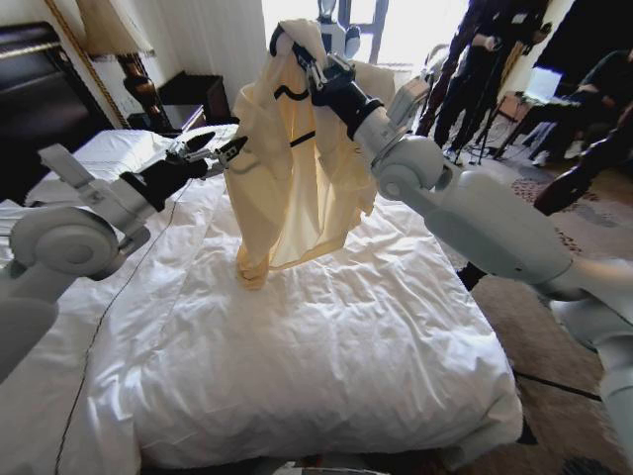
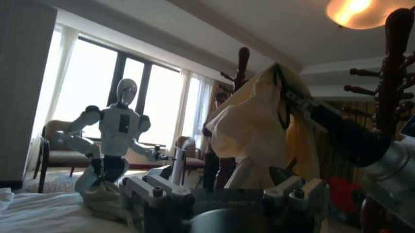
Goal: Pick up the clothes from the bed and hang them on the clothes hanger.
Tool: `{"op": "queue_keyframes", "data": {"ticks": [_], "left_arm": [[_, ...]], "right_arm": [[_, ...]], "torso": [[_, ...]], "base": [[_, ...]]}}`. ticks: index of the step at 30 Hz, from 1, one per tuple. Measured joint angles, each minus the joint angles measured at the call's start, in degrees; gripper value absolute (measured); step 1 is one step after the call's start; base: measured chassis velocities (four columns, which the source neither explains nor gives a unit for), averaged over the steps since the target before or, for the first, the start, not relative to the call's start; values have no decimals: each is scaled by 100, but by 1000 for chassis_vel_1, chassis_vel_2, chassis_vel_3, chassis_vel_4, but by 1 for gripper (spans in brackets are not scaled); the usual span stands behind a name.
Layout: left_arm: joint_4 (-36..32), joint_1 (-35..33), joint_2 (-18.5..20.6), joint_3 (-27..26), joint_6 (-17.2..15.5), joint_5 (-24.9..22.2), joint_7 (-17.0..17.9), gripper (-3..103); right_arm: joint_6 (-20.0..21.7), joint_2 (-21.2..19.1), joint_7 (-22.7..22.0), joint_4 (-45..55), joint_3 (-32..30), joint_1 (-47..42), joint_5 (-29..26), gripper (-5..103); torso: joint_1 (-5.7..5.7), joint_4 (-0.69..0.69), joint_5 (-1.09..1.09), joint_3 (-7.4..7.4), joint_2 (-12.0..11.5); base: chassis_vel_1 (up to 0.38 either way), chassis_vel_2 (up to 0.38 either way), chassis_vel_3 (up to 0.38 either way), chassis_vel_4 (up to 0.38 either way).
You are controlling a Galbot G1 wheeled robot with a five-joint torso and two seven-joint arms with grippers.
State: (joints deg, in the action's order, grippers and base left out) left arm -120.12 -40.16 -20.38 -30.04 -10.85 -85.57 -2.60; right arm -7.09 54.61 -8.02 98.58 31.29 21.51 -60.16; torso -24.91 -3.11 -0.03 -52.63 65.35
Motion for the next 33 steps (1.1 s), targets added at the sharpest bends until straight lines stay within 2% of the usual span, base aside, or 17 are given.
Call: {"op": "queue_keyframes", "data": {"ticks": [4, 10, 17, 18, 24, 27, 31, 33], "left_arm": [[69, -62, 48, -11, -3, 13, -37, 100], [47, -39, 59, -12, -20, -1, -73, 101], [-15, -84, 43, -23, -19, 1, -207, 81], [-15, -84, 43, -23, -19, 1, -207, 81], [-31, -126, 6, -22, 3, 16, -222, 60], [-31, -147, -5, -23, 39, 20, -221, 57], [-17, -164, -6, -26, 109, 23, -220, 44], [-13, -164, -6, -28, 122, 22, -220, 44]], "right_arm": [[26, -59, 13, 101, 21, -33, -34, 4], [46, 80, -63, 53, 31, -48, -35, 4], [82, 247, -146, -31, 35, -9, -76, 4], [82, 247, -146, -31, 35, -9, -76, 4], [107, 314, -211, -13, 50, 0, -98, 4], [110, 317, -236, 22, 66, -5, -103, 4], [121, 322, -264, 86, 94, -11, -127, 4], [123, 322, -265, 94, 99, -12, -130, 4]], "torso": [[1, -1, 0, 0, 0], [0, 0, 0, 0, 0], [0, 0, 0, 0, 0], [0, 0, 0, 0, 0], [0, 0, 0, 0, 0], [0, 0, 0, 0, 0], [1, 0, 0, 0, 0], [1, 0, 0, 0, 0]], "base": [[0, 0, 0, 0], [0, 0, 0, 0], [0, 0, 0, 0], [0, 0, 0, 0], [0, 0, 0, 0], [0, 0, 0, 0], [0, 0, 0, 0], [0, 0, 0, 0]]}}
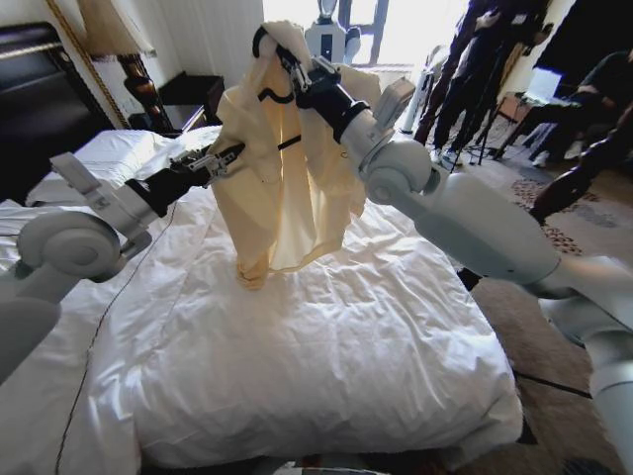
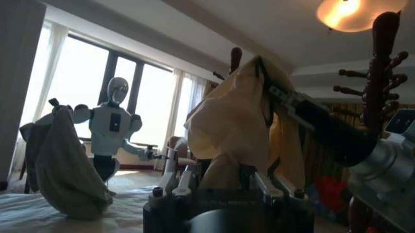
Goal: Pick up the clothes from the bed and hang them on the clothes hanger.
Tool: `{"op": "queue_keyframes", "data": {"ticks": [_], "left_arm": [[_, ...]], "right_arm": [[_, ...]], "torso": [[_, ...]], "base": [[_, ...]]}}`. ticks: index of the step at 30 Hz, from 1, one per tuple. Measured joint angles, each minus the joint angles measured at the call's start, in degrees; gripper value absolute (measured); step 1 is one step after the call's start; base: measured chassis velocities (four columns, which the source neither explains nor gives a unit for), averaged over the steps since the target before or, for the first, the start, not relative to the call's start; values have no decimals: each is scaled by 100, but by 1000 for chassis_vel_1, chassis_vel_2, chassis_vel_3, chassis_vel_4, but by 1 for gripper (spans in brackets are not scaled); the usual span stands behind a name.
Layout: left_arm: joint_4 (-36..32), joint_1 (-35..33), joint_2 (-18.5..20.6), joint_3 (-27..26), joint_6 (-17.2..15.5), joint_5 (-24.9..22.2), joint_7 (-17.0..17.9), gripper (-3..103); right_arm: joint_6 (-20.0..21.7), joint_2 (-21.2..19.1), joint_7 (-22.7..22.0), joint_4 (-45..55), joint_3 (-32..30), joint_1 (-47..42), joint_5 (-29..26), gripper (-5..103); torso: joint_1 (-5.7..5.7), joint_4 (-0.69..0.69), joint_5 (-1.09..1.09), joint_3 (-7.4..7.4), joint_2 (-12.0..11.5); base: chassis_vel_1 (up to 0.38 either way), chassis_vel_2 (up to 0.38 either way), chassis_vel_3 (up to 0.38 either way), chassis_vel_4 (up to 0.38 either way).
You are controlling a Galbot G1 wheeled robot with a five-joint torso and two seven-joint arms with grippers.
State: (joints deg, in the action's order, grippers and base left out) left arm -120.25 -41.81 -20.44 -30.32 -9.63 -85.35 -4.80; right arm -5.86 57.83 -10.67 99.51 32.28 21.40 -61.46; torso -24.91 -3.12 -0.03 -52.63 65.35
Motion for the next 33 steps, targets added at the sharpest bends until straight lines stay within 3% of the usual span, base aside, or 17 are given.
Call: {"op": "queue_keyframes", "data": {"ticks": [3, 5, 7, 11, 13, 24, 29, 33], "left_arm": [[10, 0, 9, -10, 80, -13, 0, 29], [15, 0, 13, -12, 99, -18, 0, 29], [30, 2, 24, -16, 137, -19, 1, 18], [40, 20, 35, -21, 150, -18, 2, 14], [60, 94, 57, -21, 165, -2, 1, 3], [74, 140, 77, -21, 260, 190, -33, 2], [55, 141, 64, -33, 285, 194, -25, 2], [57, 140, 56, -35, 285, 217, -21, 2]], "right_arm": [[35, -19, -8, 20, 19, -13, -4, 4], [42, -23, -19, 29, 24, -19, -5, 4], [48, -25, -59, 56, 42, -31, -5, 4], [54, -23, -72, 67, 46, -32, -5, 4], [138, -24, -114, 90, 45, -29, -14, 1], [228, -122, -283, 220, 66, -50, -6, 2], [285, -271, -311, 283, 62, -85, -66, 8], [346, -435, -300, 376, 43, -114, -150, 20]], "torso": [[0, 0, 0, 0, 0], [0, 0, 0, 0, 0], [0, 0, 0, 0, 0], [0, 0, 0, 0, 0], [0, 0, 1, 0, 0], [0, 0, 0, 0, 0], [0, 0, 0, 0, 0], [0, 0, 1, 0, 0]], "base": [[0, 0, 0, 0], [0, 0, 0, 0], [0, 0, 0, 0], [0, 0, 0, 0], [0, 0, 0, 0], [0, 0, 0, 0], [0, 0, 0, 0], [0, 0, 0, 0]]}}
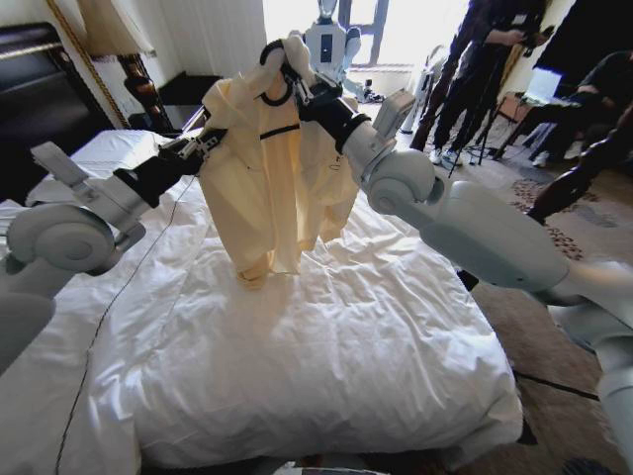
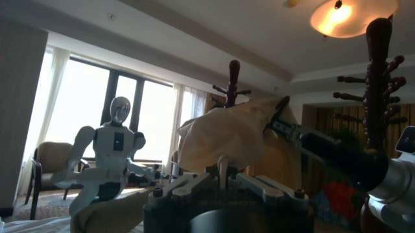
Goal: Pick up the clothes from the bed and hang them on the clothes hanger.
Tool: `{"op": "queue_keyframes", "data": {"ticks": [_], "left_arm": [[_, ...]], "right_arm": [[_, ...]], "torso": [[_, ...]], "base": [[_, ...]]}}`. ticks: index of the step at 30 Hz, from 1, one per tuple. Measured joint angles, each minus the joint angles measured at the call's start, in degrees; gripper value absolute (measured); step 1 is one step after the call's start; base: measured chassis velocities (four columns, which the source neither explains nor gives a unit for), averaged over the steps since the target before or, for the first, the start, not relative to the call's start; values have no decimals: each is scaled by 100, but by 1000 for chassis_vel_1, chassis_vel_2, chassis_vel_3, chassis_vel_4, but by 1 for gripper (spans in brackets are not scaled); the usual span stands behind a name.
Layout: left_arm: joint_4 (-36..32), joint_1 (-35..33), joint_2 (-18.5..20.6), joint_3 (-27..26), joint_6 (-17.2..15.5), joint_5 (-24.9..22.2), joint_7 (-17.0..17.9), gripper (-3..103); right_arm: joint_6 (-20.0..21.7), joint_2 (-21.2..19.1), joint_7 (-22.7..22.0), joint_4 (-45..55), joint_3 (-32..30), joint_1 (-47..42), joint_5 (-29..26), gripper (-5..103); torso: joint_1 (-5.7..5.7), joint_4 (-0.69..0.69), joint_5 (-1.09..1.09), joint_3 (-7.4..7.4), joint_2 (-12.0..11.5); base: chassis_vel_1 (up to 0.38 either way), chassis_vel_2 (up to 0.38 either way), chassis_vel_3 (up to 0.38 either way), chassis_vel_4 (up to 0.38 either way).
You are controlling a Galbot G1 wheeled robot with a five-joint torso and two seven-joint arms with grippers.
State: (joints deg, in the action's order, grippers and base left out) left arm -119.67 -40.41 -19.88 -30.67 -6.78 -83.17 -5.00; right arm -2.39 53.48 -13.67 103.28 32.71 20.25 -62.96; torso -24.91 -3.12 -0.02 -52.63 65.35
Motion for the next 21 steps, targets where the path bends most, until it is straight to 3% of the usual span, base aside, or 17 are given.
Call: {"op": "queue_keyframes", "data": {"ticks": [2, 5, 6, 8, 11, 12, 15, 16, 18, 20, 21], "left_arm": [[17, 0, -1, -2, 0, 16, 1, 2], [32, 0, 0, -2, 0, 34, -23, 2], [43, 0, 5, -2, 0, 49, -49, 2], [52, 0, 12, -2, 0, 59, -66, 2], [75, -4, 17, -3, -19, 70, -96, 2], [75, -4, 17, -3, -19, 70, -96, 2], [83, -2, 1, -7, -159, 12, -6, 2], [83, -2, 1, -7, -159, 12, -6, 2], [52, 4, -13, -7, -218, -1, 20, 2], [41, 4, -19, -7, -231, -5, 26, 2], [23, 4, -29, -6, -244, -10, 37, 2]], "right_arm": [[23, -128, -3, 116, -9, -21, -65, 30], [53, -289, -15, 244, -36, -47, -129, 35], [91, -400, -15, 328, -62, -66, -182, 46], [122, -510, -15, 396, -81, -77, -234, 46], [286, -939, 9, 634, -172, -108, -525, 62], [286, -939, 9, 634, -172, -108, -525, 62], [620, -1390, 137, 692, -354, -107, -1180, 79], [620, -1390, 137, 692, -354, -107, -1180, 79], [1022, -1636, 279, 757, -451, -97, -1720, 89], [1126, -1695, 309, 777, -475, -94, -1832, 89], [1221, -1757, 333, 790, -499, -93, -1918, 95]], "torso": [[0, 0, 0, 0, 0], [0, 1, 0, 0, 0], [0, 1, 0, 0, 0], [0, 1, 0, 0, 0], [0, -1, 2, 0, 0], [0, -1, 2, 0, 0], [0, 0, -1, 1, 0], [0, 0, -1, 1, 0], [0, 1, 1, 0, 0], [0, -1, 1, 0, 0], [0, -1, 1, 1, 0]], "base": [[0, 0, 0, 0], [0, 0, 0, 0], [0, 0, 0, 0], [0, 0, 0, 0], [0, 0, 0, 0], [0, 0, 0, 0], [0, 0, 0, 0], [0, 0, 0, 0], [0, 0, 0, 0], [0, 0, 0, 0], [0, 0, 0, 0]]}}
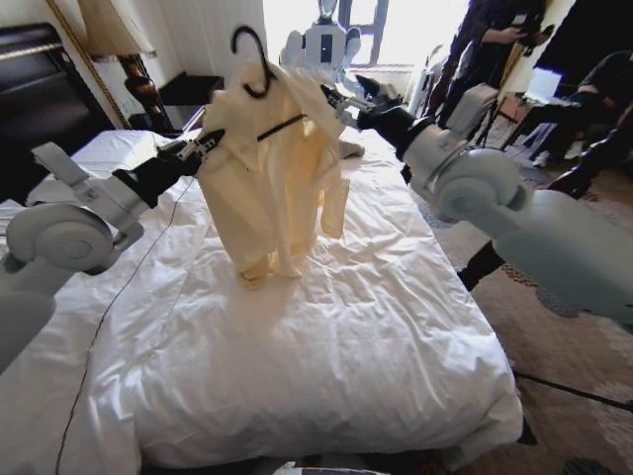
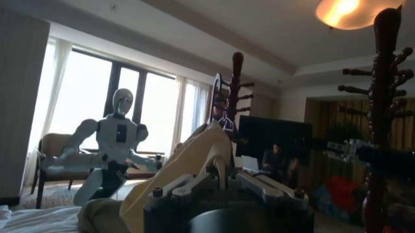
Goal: Pick up the clothes from the bed and hang them on the clothes hanger.
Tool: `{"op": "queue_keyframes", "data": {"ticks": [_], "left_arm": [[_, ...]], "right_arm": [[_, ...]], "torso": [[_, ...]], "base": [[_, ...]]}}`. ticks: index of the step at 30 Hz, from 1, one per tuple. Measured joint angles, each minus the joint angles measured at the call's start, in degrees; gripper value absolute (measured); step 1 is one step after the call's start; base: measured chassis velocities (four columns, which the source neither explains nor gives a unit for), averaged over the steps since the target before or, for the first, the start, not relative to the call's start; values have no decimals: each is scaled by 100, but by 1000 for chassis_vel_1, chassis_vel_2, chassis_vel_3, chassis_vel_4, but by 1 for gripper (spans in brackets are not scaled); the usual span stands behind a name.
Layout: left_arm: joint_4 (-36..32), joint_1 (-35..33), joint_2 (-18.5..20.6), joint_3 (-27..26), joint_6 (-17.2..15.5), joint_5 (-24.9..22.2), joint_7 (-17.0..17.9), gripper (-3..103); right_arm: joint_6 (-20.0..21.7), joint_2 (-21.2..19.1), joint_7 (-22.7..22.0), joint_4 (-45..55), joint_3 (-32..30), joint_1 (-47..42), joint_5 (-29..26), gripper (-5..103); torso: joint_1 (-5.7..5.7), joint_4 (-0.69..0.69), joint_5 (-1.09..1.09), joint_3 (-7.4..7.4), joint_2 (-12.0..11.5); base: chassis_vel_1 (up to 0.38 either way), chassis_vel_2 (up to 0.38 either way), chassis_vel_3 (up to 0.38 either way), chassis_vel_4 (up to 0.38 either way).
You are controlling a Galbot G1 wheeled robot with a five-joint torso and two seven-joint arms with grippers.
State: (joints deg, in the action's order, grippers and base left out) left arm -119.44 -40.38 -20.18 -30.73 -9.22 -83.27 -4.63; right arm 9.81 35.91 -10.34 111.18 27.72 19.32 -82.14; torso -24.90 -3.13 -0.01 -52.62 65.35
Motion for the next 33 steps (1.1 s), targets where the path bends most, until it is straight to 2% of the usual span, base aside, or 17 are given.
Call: {"op": "queue_keyframes", "data": {"ticks": [2, 17, 25, 33], "left_arm": [[-26, -5, -16, -6, 0, -6, 17, 2], [-206, 13, 23, -111, -43, -180, 93, 2], [-115, 177, 30, -118, 5, -260, -162, 2], [-17, 330, 102, -96, 29, -311, -238, 2]], "right_arm": [[20, -40, 20, -11, -8, 5, -30, 100], [114, 42, 47, -176, -27, 169, 7, 100], [250, -59, 198, -320, -127, 255, 1, 100], [295, -41, 203, -358, -177, 239, 21, 100]], "torso": [[0, 0, 1, 0, 0], [0, 2, -1, -1, 0], [0, 1, -1, -1, 0], [0, 1, 0, -1, 0]], "base": [[0, 0, 0, 0], [0, 0, 0, 0], [0, 0, 0, 0], [0, 0, 0, 0]]}}
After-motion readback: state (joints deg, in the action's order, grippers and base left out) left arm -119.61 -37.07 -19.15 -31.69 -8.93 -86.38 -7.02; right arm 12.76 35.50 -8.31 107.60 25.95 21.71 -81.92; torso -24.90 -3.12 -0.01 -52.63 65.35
